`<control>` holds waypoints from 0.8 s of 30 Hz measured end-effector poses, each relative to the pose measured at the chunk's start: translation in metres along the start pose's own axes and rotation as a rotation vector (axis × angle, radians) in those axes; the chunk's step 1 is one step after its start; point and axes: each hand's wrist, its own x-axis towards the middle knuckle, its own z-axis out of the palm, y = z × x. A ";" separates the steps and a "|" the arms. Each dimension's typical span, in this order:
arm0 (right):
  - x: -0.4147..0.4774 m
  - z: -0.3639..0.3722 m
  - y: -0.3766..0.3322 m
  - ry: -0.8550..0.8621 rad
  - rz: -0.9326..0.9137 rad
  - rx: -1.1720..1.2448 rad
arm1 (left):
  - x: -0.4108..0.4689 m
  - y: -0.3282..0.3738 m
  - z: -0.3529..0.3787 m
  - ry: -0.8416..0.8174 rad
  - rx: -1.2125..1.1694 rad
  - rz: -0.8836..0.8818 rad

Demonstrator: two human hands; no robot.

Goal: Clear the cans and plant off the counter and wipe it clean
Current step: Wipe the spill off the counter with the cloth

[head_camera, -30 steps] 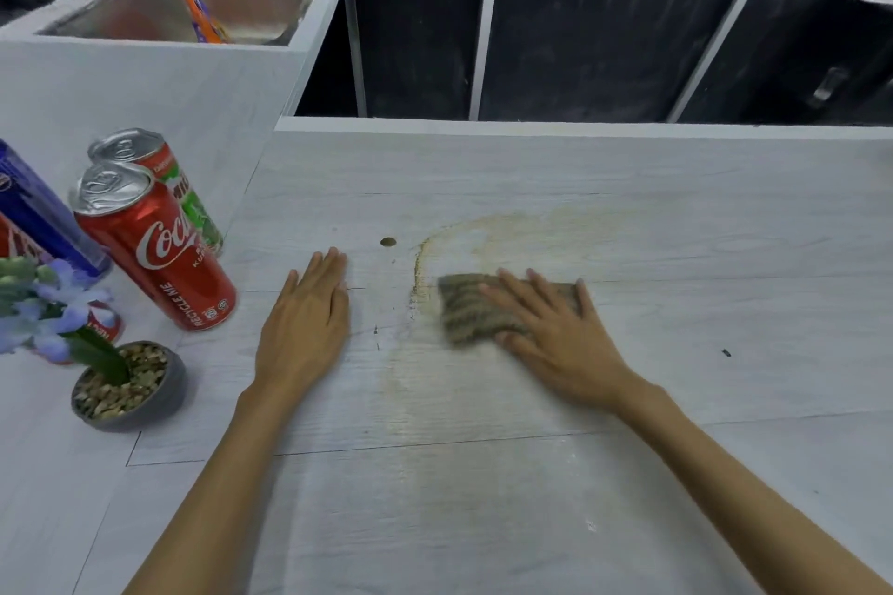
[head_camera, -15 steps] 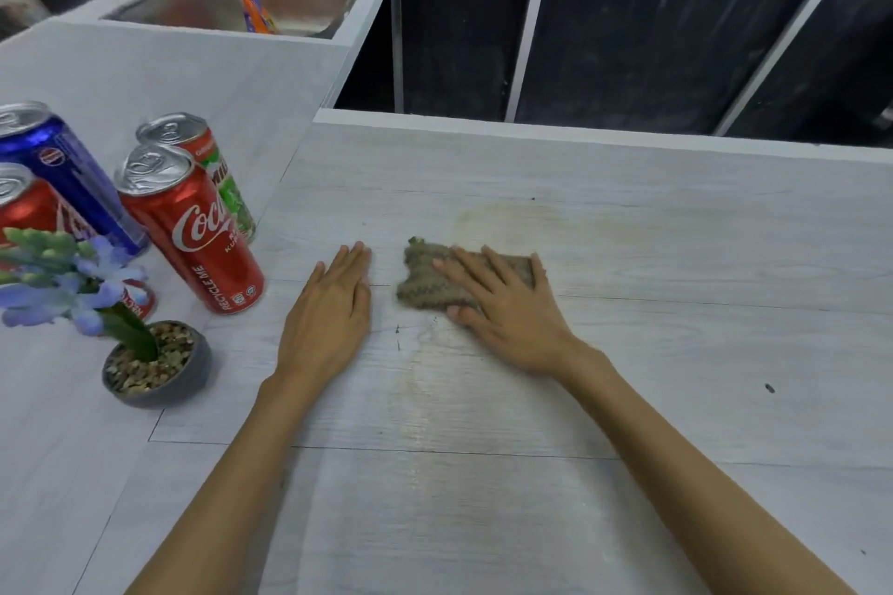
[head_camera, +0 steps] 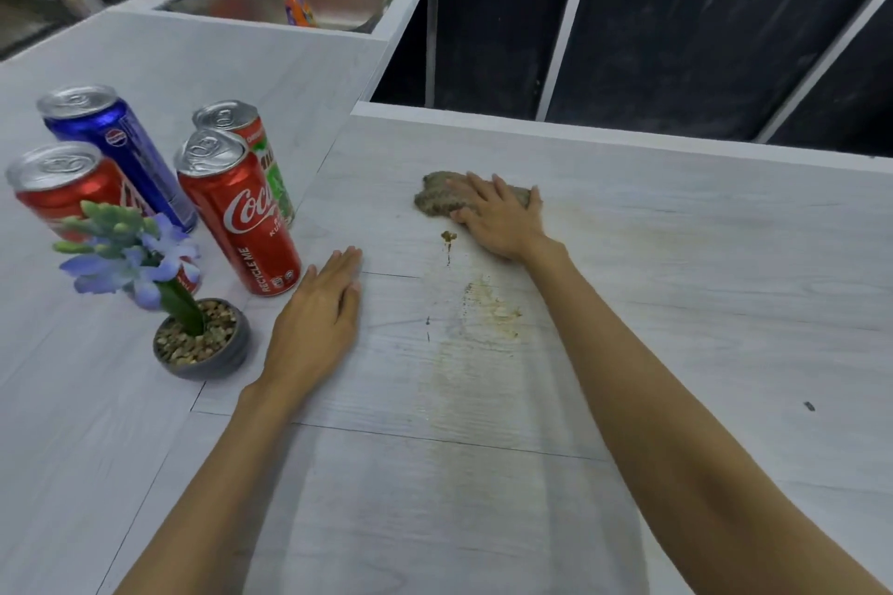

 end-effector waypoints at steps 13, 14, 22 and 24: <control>-0.112 0.001 0.056 0.008 -0.017 -0.024 | 0.000 -0.001 0.002 0.035 0.059 0.021; -0.089 -0.004 0.055 0.008 0.071 -0.008 | 0.000 -0.001 0.003 0.034 0.061 0.019; -0.088 0.021 -0.031 0.045 -0.128 -0.045 | 0.000 -0.003 0.004 0.032 0.069 0.014; -0.141 0.030 -0.035 0.064 -0.199 0.001 | 0.001 -0.005 0.004 0.030 0.067 0.011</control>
